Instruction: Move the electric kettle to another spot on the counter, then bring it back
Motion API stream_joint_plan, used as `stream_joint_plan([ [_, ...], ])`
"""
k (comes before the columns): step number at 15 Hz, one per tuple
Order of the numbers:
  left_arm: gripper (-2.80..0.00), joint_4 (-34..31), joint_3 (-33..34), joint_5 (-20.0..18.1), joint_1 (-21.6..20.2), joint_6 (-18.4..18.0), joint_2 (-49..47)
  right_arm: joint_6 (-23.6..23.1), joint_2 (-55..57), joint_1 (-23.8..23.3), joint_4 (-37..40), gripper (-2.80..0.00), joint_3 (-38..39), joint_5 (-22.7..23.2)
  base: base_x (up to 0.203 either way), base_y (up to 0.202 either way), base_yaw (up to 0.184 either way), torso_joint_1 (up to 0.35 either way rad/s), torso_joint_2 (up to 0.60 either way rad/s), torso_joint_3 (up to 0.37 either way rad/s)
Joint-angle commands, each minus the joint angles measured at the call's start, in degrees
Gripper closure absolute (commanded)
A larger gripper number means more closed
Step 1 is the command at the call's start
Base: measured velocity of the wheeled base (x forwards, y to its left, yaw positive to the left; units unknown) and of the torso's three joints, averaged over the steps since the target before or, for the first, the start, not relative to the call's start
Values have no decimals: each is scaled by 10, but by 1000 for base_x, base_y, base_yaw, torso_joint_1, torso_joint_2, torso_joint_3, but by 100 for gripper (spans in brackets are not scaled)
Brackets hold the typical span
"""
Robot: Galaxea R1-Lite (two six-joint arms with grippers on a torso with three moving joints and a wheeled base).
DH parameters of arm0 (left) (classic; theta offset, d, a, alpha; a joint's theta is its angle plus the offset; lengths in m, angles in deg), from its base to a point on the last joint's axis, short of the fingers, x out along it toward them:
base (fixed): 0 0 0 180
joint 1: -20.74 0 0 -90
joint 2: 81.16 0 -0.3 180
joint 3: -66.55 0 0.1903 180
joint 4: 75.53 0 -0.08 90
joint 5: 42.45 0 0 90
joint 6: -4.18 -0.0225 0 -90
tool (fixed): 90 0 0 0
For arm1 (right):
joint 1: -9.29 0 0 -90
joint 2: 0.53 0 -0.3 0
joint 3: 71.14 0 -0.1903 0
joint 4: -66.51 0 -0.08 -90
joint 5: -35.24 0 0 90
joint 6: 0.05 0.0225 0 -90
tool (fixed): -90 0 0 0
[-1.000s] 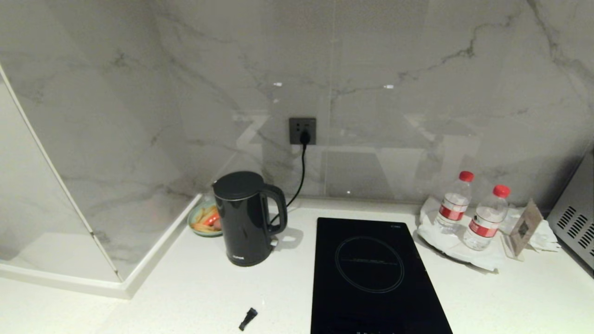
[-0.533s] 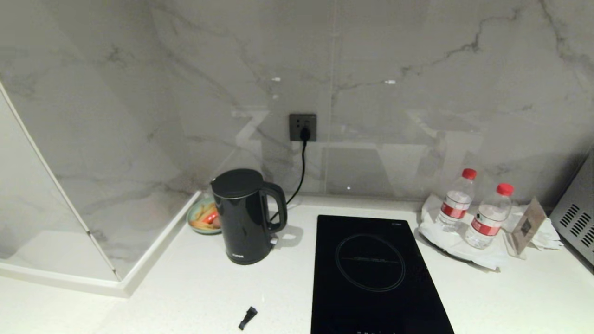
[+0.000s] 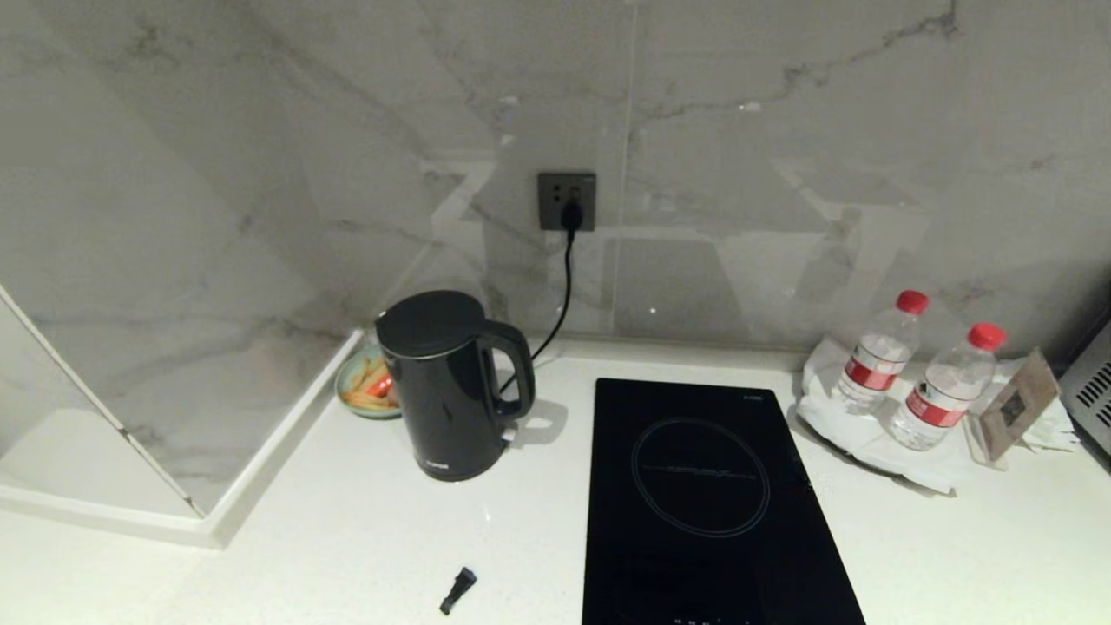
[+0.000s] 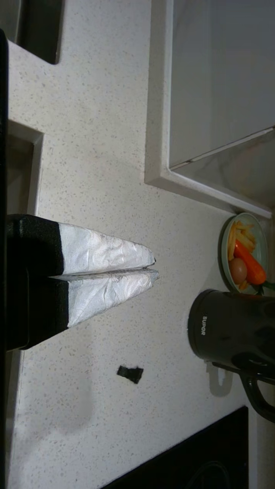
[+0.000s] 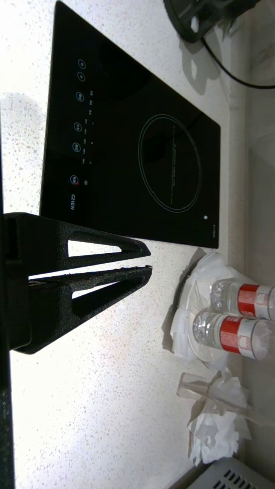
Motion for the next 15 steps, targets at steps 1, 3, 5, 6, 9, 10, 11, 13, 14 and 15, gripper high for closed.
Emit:
stream_joint_plan([
  [1, 0, 0, 0, 1, 0, 1, -2, 0, 0, 0, 0, 0, 0, 0, 0, 0, 0, 4, 0, -195],
  [3, 0, 0, 0, 1, 0, 0, -2, 0, 0, 0, 0, 0, 0, 0, 0, 0, 0, 2, 1, -196],
  [5, 0, 0, 1, 1, 0, 1, -2, 0, 0, 0, 0, 0, 0, 0, 0, 0, 0, 5, 5, -202],
  [6, 0, 0, 0, 1, 0, 1, -2, 0, 0, 0, 0, 0, 0, 0, 0, 0, 0, 2, 2, -190],
  [9, 0, 1, 1, 4, 0, 3, -2, 0, 0, 0, 0, 0, 0, 0, 0, 0, 0, 2, 1, -143],
  [10, 0, 1, 1, 4, 0, 3, -2, 0, 0, 0, 0, 0, 0, 0, 0, 0, 0, 4, 2, -48],
  [11, 0, 1, 1, 3, 0, -1, -2, 0, 0, 0, 0, 0, 0, 0, 0, 0, 0, 0, 0, 0],
  [13, 0, -2, -5, 3, -1, -9, -2, 0, 0, 0, 0, 0, 0, 0, 0, 0, 0, 0, 0, 0],
  [14, 0, -4, -24, 0, -1, -9, -6, 0, 0, 0, 0, 0, 0, 0, 0, 0, 0, 0, 0, 0],
  [15, 0, -8, -54, -2, -1, -9, -20, 0, 0, 0, 0, 0, 0, 0, 0, 0, 0, 0, 0, 0],
])
